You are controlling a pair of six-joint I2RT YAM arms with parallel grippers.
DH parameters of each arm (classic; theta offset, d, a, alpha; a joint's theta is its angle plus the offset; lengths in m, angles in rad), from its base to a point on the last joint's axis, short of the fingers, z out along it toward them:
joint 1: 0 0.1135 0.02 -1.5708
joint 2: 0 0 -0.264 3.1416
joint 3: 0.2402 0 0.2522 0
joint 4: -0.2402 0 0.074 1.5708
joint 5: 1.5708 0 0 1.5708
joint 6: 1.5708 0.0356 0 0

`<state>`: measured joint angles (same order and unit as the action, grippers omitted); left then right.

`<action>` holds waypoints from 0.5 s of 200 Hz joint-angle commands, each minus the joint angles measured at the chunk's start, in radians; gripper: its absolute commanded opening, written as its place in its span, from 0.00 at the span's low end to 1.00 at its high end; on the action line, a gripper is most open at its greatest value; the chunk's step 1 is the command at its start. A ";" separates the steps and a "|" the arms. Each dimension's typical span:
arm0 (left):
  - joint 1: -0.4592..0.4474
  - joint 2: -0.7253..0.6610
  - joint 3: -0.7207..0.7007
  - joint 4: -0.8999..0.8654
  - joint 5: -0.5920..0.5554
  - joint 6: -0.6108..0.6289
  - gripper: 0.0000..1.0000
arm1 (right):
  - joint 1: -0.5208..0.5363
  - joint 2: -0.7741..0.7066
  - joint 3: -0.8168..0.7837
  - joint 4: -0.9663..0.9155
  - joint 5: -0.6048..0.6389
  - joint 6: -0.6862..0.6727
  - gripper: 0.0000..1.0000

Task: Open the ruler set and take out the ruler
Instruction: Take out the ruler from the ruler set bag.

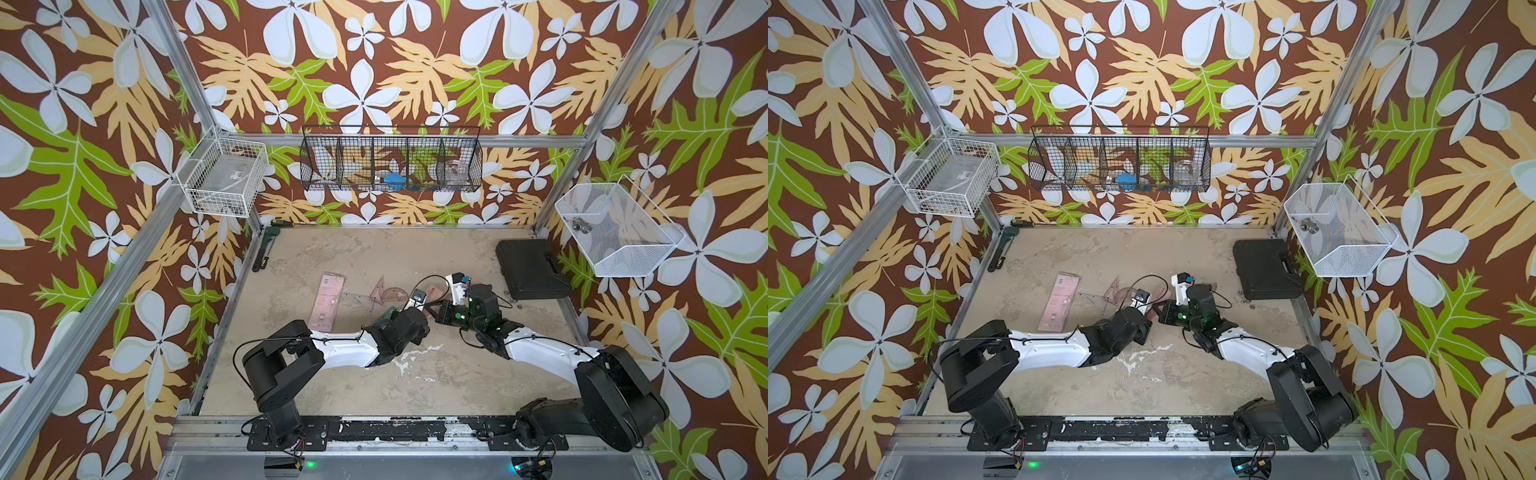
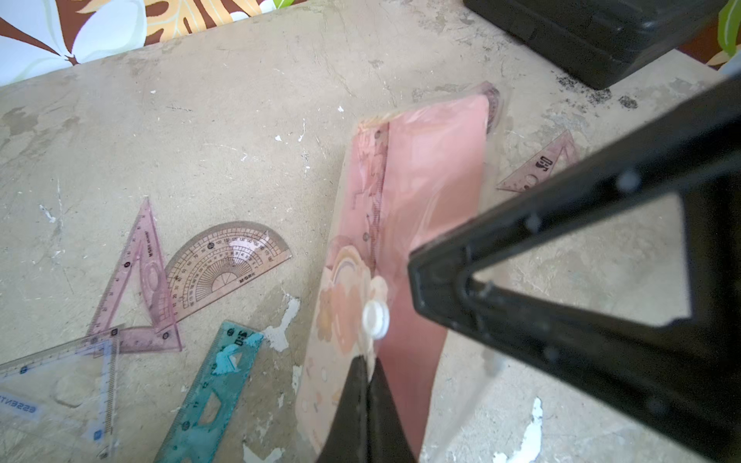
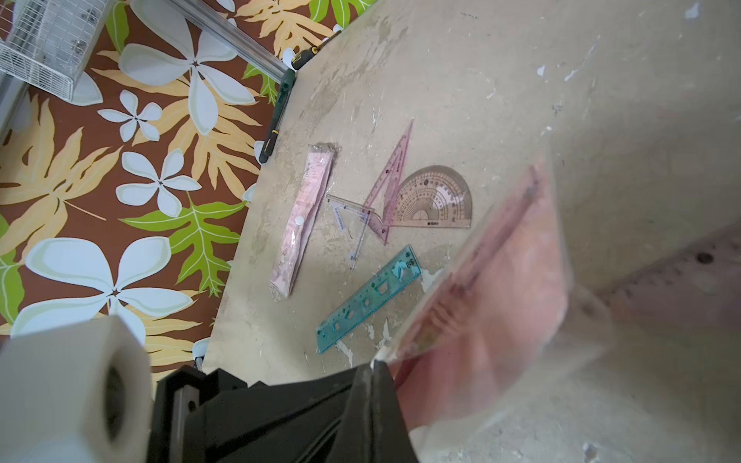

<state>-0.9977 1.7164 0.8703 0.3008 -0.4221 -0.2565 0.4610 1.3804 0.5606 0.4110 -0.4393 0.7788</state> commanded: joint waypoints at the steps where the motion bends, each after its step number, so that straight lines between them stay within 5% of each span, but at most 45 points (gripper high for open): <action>1: 0.000 -0.007 -0.002 0.029 -0.010 -0.002 0.00 | -0.001 -0.002 -0.010 0.001 0.022 -0.032 0.00; 100: 0.000 0.003 0.018 0.014 -0.029 -0.005 0.00 | -0.018 -0.041 -0.068 0.036 -0.001 -0.021 0.00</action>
<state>-0.9977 1.7111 0.8711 0.3176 -0.4347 -0.2569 0.4465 1.3808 0.5144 0.4129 -0.4229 0.7521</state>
